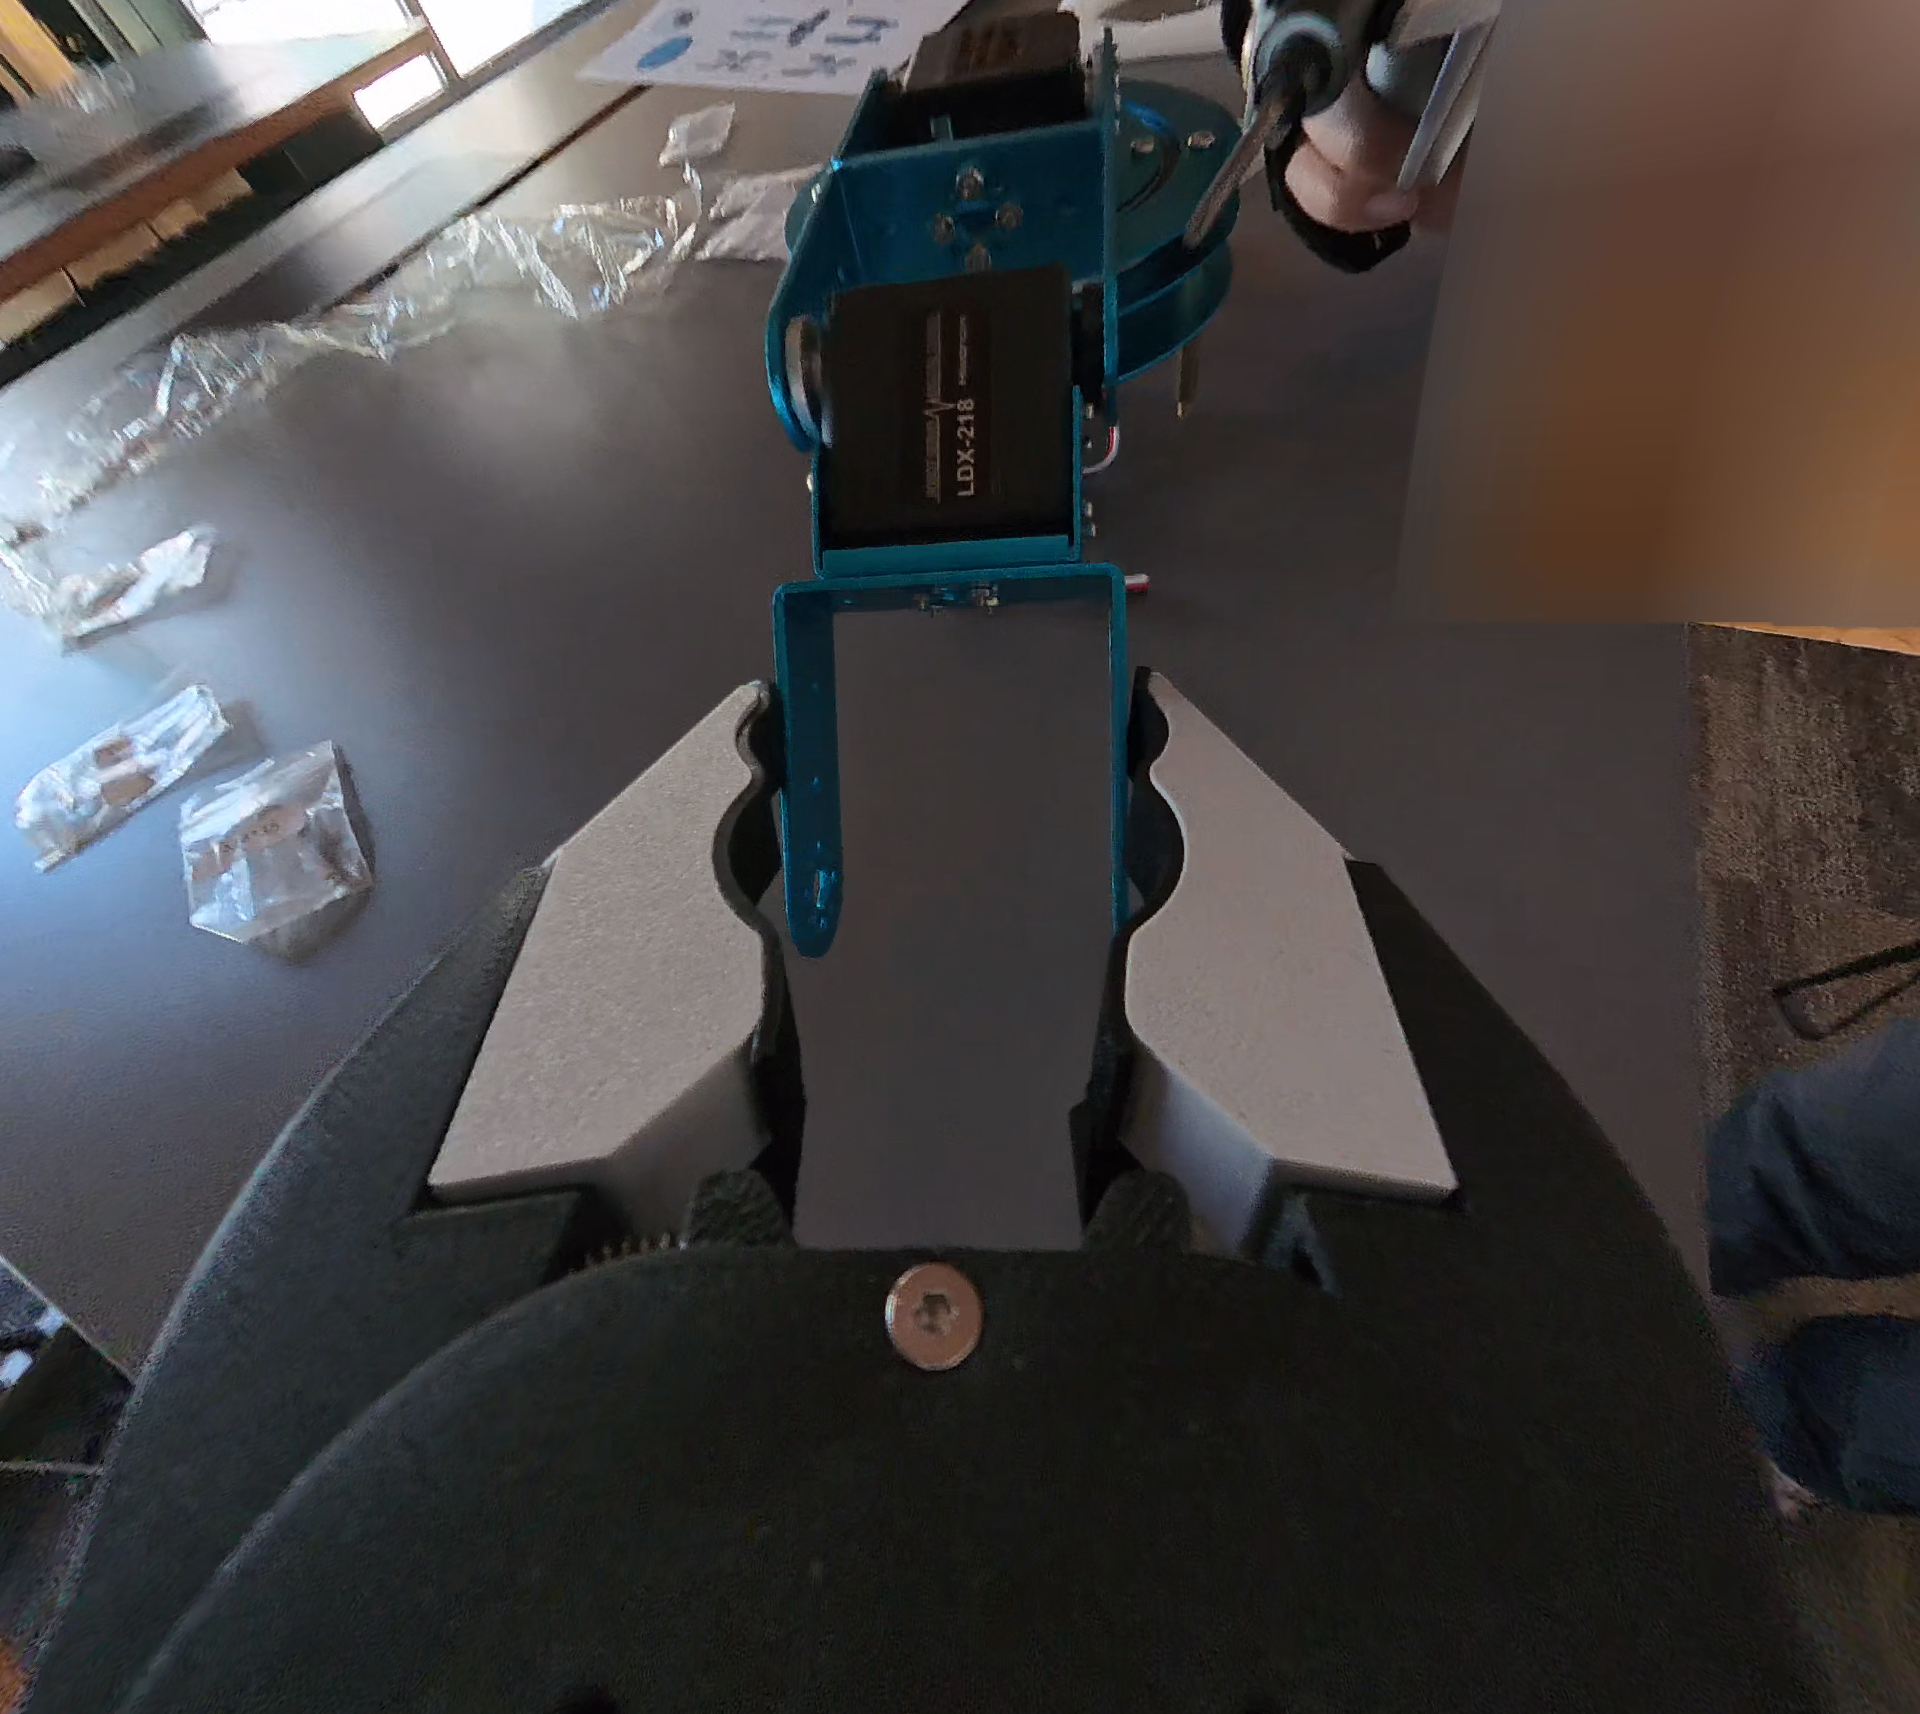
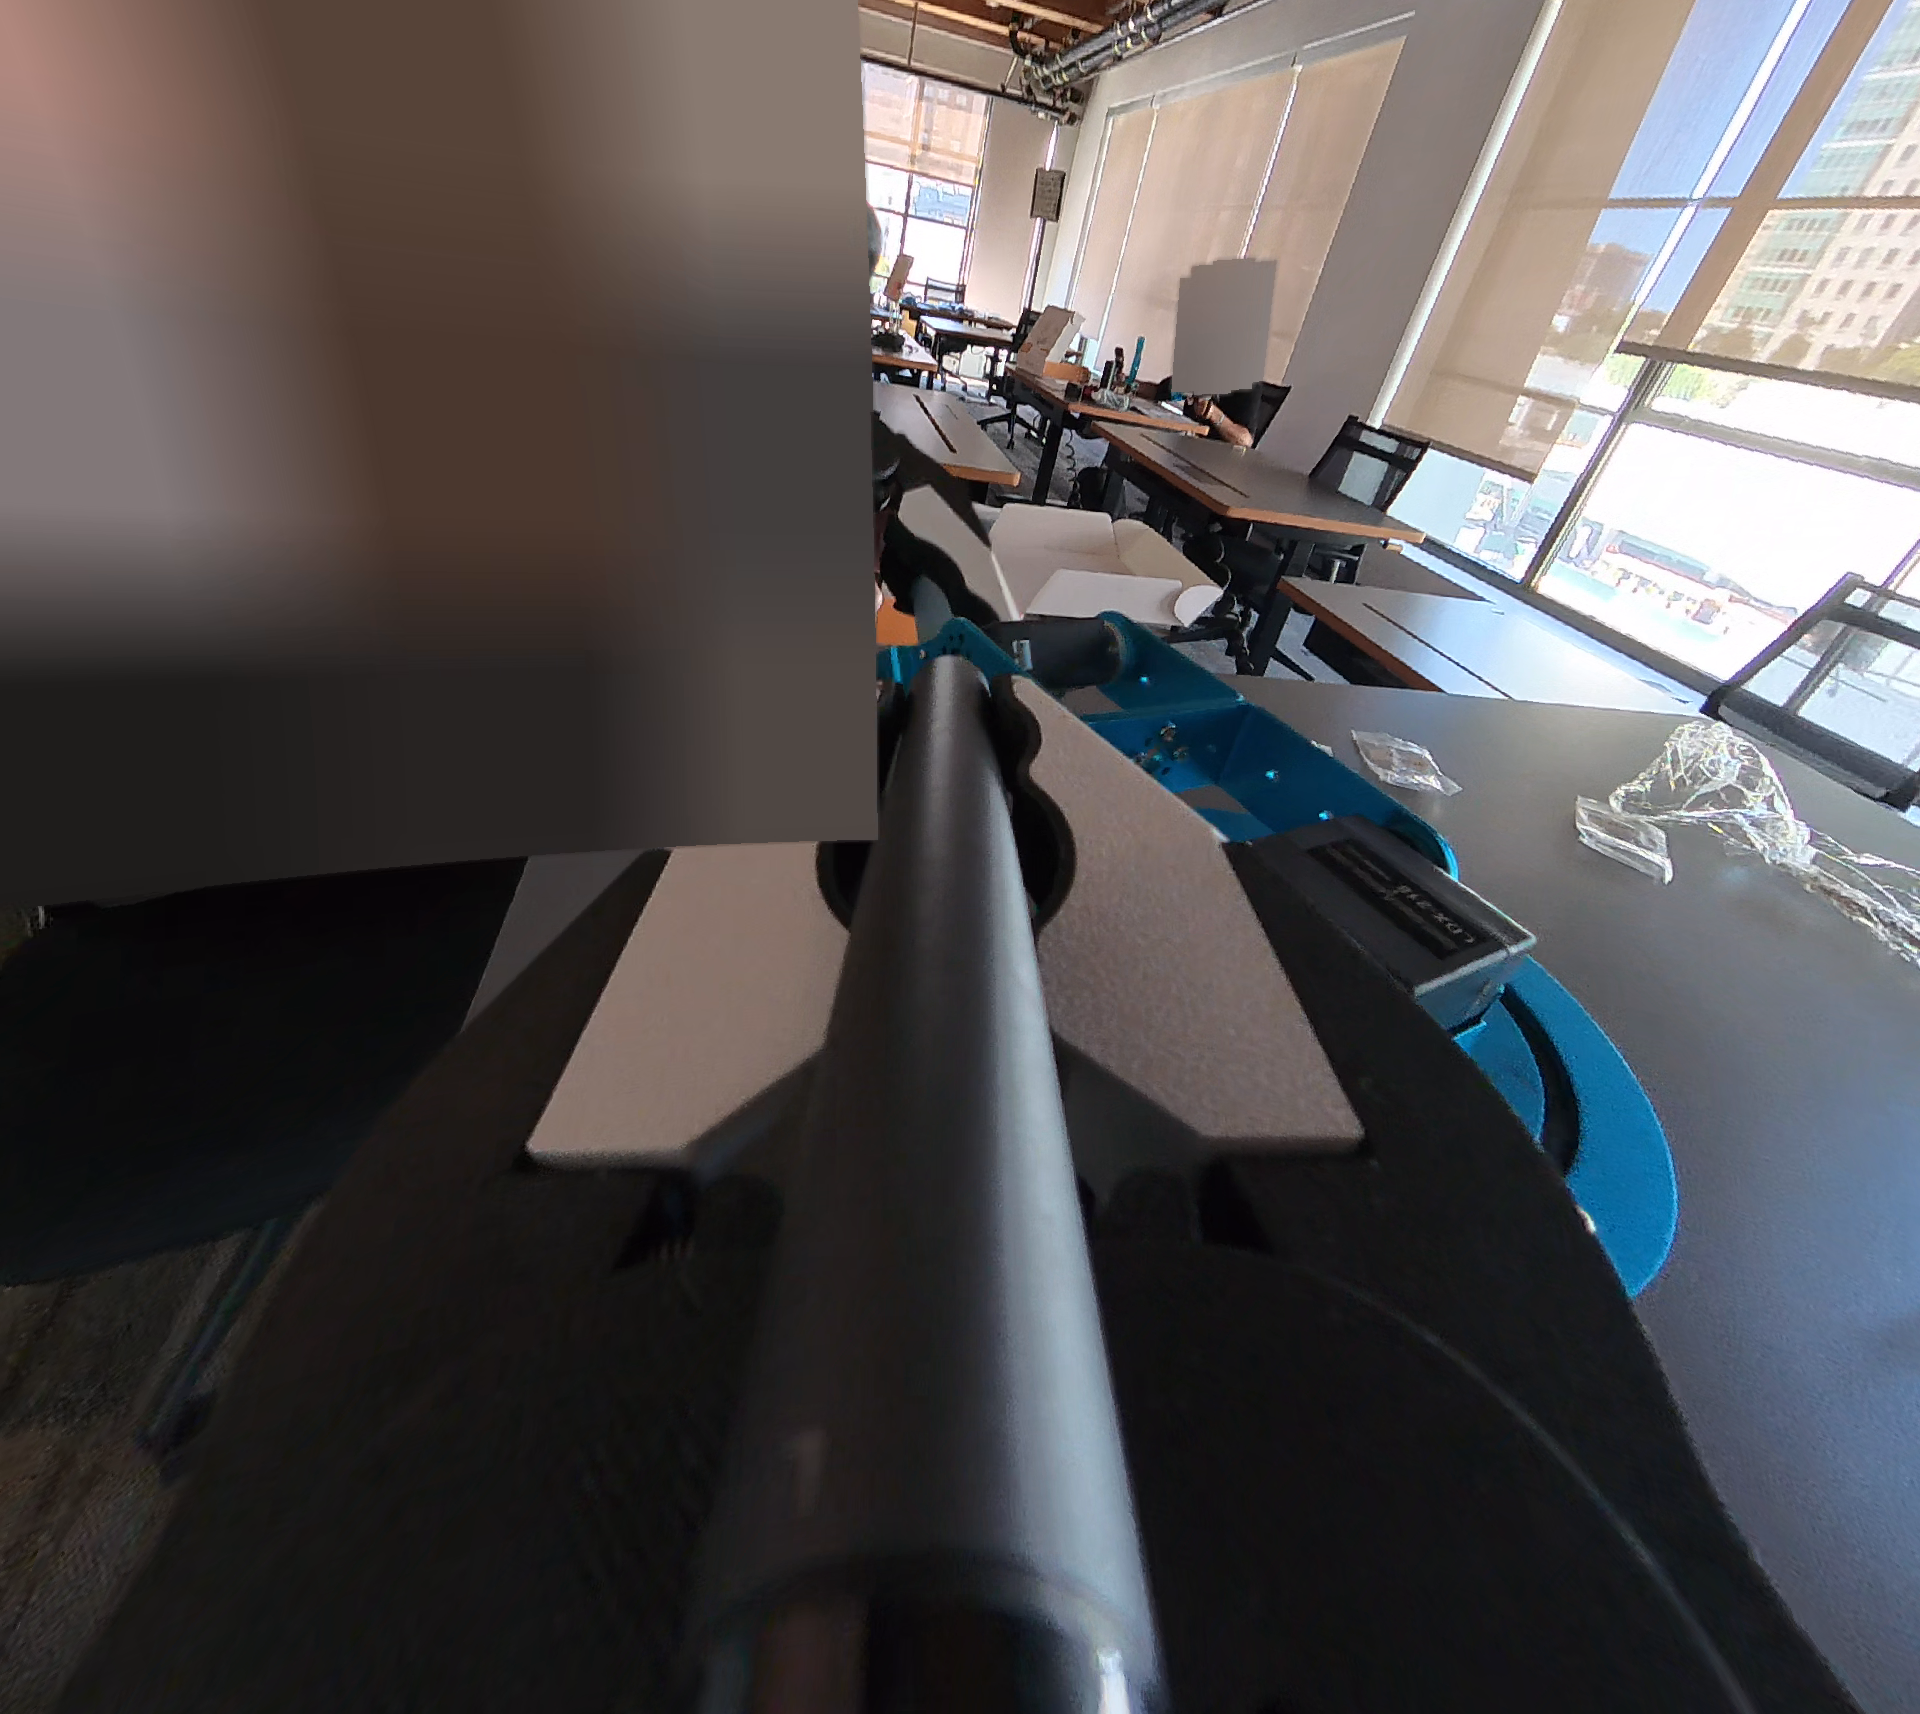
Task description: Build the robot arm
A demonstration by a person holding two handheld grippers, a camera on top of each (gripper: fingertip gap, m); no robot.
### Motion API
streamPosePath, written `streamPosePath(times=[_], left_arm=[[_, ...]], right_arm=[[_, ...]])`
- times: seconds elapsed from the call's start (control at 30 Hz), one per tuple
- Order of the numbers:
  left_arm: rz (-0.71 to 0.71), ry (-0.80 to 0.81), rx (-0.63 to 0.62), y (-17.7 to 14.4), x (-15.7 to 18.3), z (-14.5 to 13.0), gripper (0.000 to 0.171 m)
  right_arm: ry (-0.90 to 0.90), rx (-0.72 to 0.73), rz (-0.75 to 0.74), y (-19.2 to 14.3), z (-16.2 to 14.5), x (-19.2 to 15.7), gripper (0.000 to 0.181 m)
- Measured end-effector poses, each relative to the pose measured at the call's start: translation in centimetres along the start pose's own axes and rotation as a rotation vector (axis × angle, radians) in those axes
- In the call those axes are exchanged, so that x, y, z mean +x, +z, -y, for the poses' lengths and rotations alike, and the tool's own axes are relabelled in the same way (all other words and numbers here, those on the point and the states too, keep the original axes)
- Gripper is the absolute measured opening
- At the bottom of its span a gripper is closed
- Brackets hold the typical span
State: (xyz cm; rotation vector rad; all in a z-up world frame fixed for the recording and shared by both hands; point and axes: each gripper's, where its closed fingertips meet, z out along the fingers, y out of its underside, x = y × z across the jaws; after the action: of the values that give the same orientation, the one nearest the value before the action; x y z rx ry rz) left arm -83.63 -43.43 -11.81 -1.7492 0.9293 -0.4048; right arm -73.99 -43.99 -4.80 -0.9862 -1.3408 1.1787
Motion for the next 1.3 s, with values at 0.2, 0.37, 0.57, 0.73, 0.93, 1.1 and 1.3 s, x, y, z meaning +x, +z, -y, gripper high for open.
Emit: streamPosePath(times=[0.2,0.37,0.57,0.73,0.93,1.1,1.3], left_arm=[[0.037,-0.062,-0.069,0.4,0.1,-0.8,0.066],[0.08,-0.049,-0.151,0.5,0.6,-1.9,0.064],[0.177,0.013,-0.203,0.2,0.5,-2.7,0.062],[0.216,-0.117,-0.175,-1.7,1.3,-2.7,0.067],[0.325,-0.236,-0.063,-3.6,2.2,-1.4,0.061],[0.236,-0.314,-0.048,-1.2,3.1,-0.1,0.059],[0.286,-0.378,-0.004,-0.1,2.2,1.7,0.058]], right_arm=[[0.043,0.059,0.012,-0.4,0.4,0.6,0.018],[0.026,0.055,0.086,0.0,0.3,-0.4,0.017],[-0.053,0.017,0.118,-0.3,-0.2,-1.5,0.017],[0.018,-0.08,-0.014,-5.1,-0.8,-2.2,0.018],[0.4,-0.317,-0.291,-13.7,-3.2,1.1,0.017],[1.002,-0.32,-0.321,-16.8,-6.0,1.2,0.017],[1.429,-0.276,-0.281,-21.5,-8.8,2.1,0.017]])
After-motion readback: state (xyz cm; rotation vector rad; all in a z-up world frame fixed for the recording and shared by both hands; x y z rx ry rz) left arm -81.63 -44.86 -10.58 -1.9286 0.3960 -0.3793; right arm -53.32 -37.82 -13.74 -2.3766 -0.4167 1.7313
